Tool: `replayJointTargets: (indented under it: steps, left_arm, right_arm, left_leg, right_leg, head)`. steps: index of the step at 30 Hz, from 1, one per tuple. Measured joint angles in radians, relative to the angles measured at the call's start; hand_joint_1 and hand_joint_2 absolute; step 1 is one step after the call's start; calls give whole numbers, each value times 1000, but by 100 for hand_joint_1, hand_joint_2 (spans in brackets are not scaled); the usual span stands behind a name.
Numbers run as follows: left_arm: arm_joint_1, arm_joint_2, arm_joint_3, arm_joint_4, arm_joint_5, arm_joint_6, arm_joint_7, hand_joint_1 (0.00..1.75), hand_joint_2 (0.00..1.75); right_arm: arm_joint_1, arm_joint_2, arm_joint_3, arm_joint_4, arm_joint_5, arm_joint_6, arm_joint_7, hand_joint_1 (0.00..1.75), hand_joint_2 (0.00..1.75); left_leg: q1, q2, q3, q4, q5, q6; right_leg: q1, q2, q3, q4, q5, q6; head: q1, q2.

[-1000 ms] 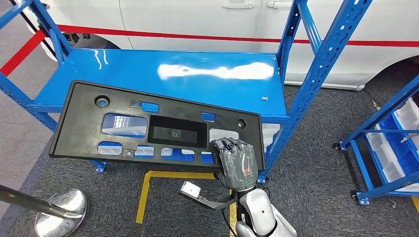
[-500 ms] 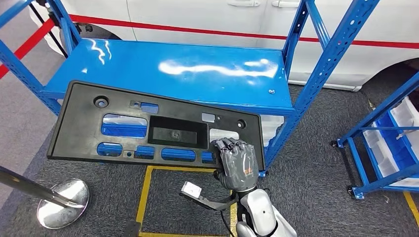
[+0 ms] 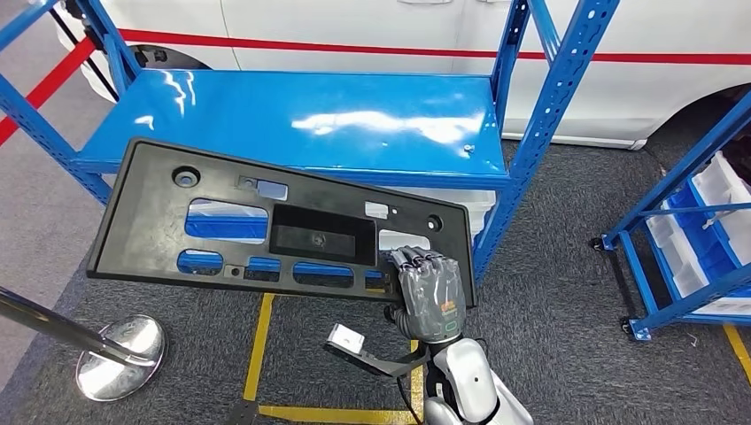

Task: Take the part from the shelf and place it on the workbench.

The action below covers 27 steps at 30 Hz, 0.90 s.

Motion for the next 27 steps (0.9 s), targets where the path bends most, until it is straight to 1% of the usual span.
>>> replayJointTargets:
  steps: [1, 2, 3, 4, 5, 6, 7, 8, 9, 10, 11, 12, 13, 14, 15, 16, 17, 18, 19, 20, 21, 22, 23, 24, 25, 27]
  left_arm:
    - [0, 0, 0, 0, 0, 0, 0, 0, 175]
    - [1, 0, 0, 0, 0, 0, 0, 0, 175]
    - [2, 0, 0, 0, 0, 0, 0, 0, 175]
    - [2, 0, 0, 0, 0, 0, 0, 0, 175]
    - [2, 0, 0, 0, 0, 0, 0, 0, 175]
    - [1, 0, 0, 0, 0, 0, 0, 0, 175]
    - [0, 0, 0, 0, 0, 0, 0, 0, 175]
    - [-1, 0, 0, 0, 0, 0, 0, 0, 175]
    - [-1, 0, 0, 0, 0, 0, 0, 0, 175]
    - [0, 0, 0, 0, 0, 0, 0, 0, 175]
    - [1, 0, 0, 0, 0, 0, 0, 0, 175]
    - [2, 0, 0, 0, 0, 0, 1, 0, 175]
    - [1, 0, 0, 0, 0, 0, 1, 0, 175]
    - [1, 0, 0, 0, 0, 0, 1, 0, 175]
    - [0, 0, 0, 0, 0, 0, 1, 0, 175]
    - [0, 0, 0, 0, 0, 0, 1, 0, 175]
    - [0, 0, 0, 0, 0, 0, 1, 0, 175]
    - [2, 0, 0, 0, 0, 0, 1, 0, 175]
    - [3, 0, 0, 0, 0, 0, 1, 0, 175]
    - [4, 0, 0, 0, 0, 0, 1, 0, 175]
    - [4, -1, 0, 0, 0, 0, 1, 0, 175]
    - [4, -1, 0, 0, 0, 0, 1, 0, 175]
    - [3, -1, 0, 0, 0, 0, 1, 0, 175]
    - [3, -2, 0, 0, 0, 0, 1, 0, 175]
    - [2, -2, 0, 0, 0, 0, 1, 0, 175]
    - [3, -2, 0, 0, 0, 0, 1, 0, 175]
  right_arm:
    - [0, 0, 0, 0, -2, 0, -1, 175, 175]
    - [1, 0, 0, 0, -4, 0, -1, 175, 175]
    - [1, 0, 0, 0, -6, 0, -2, 175, 175]
    - [2, 0, 0, 0, -9, 1, -4, 175, 175]
    - [2, 0, 0, 0, -10, 1, -5, 175, 175]
    - [2, 0, 0, 0, -11, 1, -7, 175, 175]
    - [1, 0, 0, -1, -12, 1, -8, 175, 175]
    - [1, 0, 0, -1, -13, 1, -10, 175, 175]
    - [1, 0, -1, -2, -14, 1, -11, 175, 175]
    - [1, 0, -1, -2, -15, 2, -13, 175, 175]
    - [1, 0, -1, -3, -15, 2, -14, 175, 175]
    - [2, 0, -2, -3, -16, 2, -14, 175, 175]
    - [2, 0, -2, -3, -16, 2, -14, 175, 175]
    - [1, 0, -3, -3, -16, 2, -14, 175, 175]
    - [1, -1, -4, -3, -16, 2, -14, 175, 175]
    - [2, -1, -4, -3, -16, 2, -14, 175, 175]
    - [3, -2, -5, -3, -16, 2, -14, 175, 175]
    - [4, -3, -5, -3, -17, 2, -14, 175, 175]
    - [5, -4, -5, -3, -17, 2, -14, 175, 175]
    - [5, -5, -5, -2, -18, 2, -14, 175, 175]
    - [5, -6, -5, -3, -18, 2, -15, 175, 175]
    - [4, -6, -5, -3, -19, 2, -15, 175, 175]
    - [4, -6, -5, -3, -19, 2, -16, 175, 175]
    - [3, -6, -5, -4, -20, 2, -17, 175, 175]
    - [3, -6, -5, -4, -20, 2, -17, 175, 175]
    - [4, -7, -5, -5, -21, 2, -17, 175, 175]
  left_leg:
    - [1, 0, -23, 66, -36, -3]
    - [1, 0, -38, 116, -58, -5]
    - [1, 0, -36, 134, -62, -6]
    - [1, 0, -13, 111, -48, -5]
    - [1, 0, 28, 51, -22, -2]
    - [1, 0, 74, -26, -1, 2]
    - [-2, -1, 111, -89, 16, 6]
    - [-4, -1, 133, -131, 25, 11]
    - [-7, -2, 139, -148, 26, 16]
    - [-10, -2, 137, -149, 32, 21]
    - [-9, -2, 135, -152, 38, 28]
    - [-6, -1, 135, -158, 46, 34]
    - [-4, 1, 133, -164, 56, 40]
    - [-1, 2, 130, -170, 64, 45]
    - [0, 3, 125, -173, 71, 48]
    - [0, 3, 118, -173, 75, 50]
    - [-1, 4, 110, -170, 78, 51]
    - [-1, 4, 103, -167, 81, 50]
    - [-1, 4, 96, -164, 83, 50]
    - [-1, 4, 91, -160, 85, 49]
    - [-2, 4, 87, -156, 86, 48]
    - [-2, 4, 84, -153, 87, 46]
    - [-3, 4, 80, -149, 88, 42]
    - [-3, 4, 76, -146, 90, 38]
    - [-4, 4, 73, -145, 93, 31]
    - [-3, 4, 68, -143, 95, 20]
  right_leg:
    - [1, -1, -8, 1, 5, -2]
    - [2, -1, -16, 2, 10, -2]
    - [3, -1, -23, 3, 15, -2]
    - [3, -1, -29, 5, 19, 0]
    - [3, 0, -34, 7, 22, 2]
    - [3, 0, -38, 10, 25, 5]
    - [5, 0, -40, 12, 27, 9]
    - [5, 0, -43, 12, 31, 14]
    - [6, 0, -45, 12, 35, 20]
    - [6, 0, -46, 9, 40, 27]
    - [7, 1, -46, 6, 45, 34]
    - [6, 2, -48, 7, 45, 40]
    - [6, 3, -54, 18, 32, 45]
    - [6, 4, -68, 51, 5, 50]
    - [4, 5, -87, 99, -32, 52]
    - [4, 4, -111, 161, -71, 55]
    - [3, 4, -132, 222, -102, 57]
    - [2, 4, -140, 257, -114, 57]
    - [2, 4, -132, 261, -111, 56]
    - [3, 4, -102, 223, -90, 53]
    - [3, 4, -59, 158, -61, 49]
    - [5, 4, -19, 92, -42, 43]
    - [8, 4, 10, 39, -29, 38]
    - [11, 4, 21, 12, -26, 34]
    - [14, 4, 22, 3, -28, 30]
    - [12, 4, 17, -2, -17, 21]
  head:
    - [0, 0]
    - [0, 0]
    - [0, 0]
    - [0, 0]
    - [0, 0]
    - [0, 0]
    - [0, 0]
    - [0, 0]
    - [0, 0]
    - [0, 0]
    - [0, 0]
    - [0, 0]
    - [1, 0]
    - [2, 0]
    - [3, 0]
    - [3, 0]
    - [3, 0]
    - [3, 0]
    - [3, 0]
    - [3, 0]
    - [3, 0]
    - [3, 0]
    - [3, 0]
    - [3, 0]
    - [3, 0]
    - [3, 0]
